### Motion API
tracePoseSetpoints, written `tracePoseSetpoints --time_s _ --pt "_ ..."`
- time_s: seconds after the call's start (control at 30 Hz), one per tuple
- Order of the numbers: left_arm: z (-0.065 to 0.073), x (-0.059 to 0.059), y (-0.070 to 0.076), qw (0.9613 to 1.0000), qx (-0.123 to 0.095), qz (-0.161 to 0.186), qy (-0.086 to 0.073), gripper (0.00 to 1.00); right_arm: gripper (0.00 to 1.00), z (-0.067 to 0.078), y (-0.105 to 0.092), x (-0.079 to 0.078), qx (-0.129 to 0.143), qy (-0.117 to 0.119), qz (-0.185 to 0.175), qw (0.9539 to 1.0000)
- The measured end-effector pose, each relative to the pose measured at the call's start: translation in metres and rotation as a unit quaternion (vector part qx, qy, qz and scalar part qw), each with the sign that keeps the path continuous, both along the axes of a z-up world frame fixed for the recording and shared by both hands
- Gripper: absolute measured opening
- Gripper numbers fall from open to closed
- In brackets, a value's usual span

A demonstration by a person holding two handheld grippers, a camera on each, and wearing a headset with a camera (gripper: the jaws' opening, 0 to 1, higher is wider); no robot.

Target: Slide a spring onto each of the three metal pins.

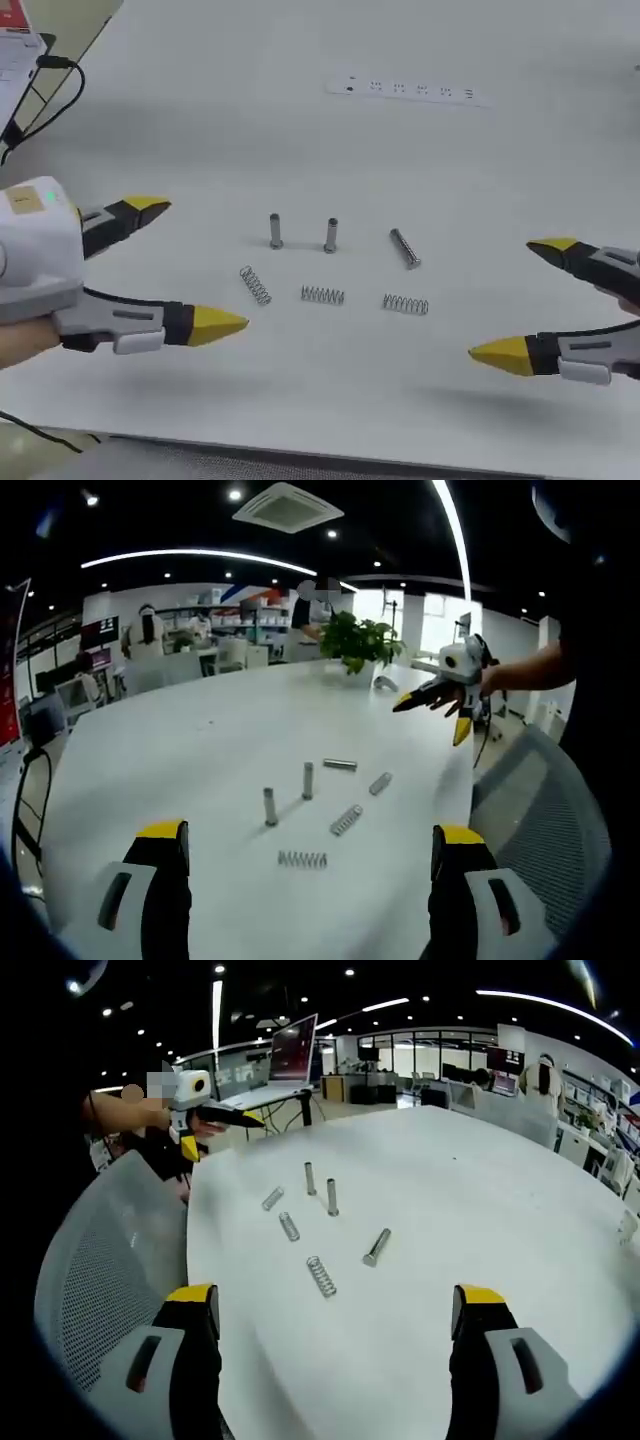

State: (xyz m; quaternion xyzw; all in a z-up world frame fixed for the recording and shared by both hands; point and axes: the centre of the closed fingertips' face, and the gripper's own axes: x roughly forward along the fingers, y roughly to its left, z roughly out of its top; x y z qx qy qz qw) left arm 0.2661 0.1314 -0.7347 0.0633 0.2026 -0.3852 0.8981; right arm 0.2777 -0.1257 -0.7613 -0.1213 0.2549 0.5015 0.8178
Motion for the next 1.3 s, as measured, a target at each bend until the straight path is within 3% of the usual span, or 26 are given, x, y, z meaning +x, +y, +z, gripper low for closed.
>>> tracePoseSetpoints --time_s 0.93,1.3 --pt "-0.005 -0.004 -0.001 0.9999 -0.001 -0.004 0.01 0.99 0.91 0.002 0.007 0.006 -0.004 0.014 0.006 0.9999" --pt "-0.009 -0.006 -0.002 0.9998 0.001 -0.01 0.017 0.99 0.9 0.0 0.015 0.02 -0.021 0.013 0.013 0.9996"
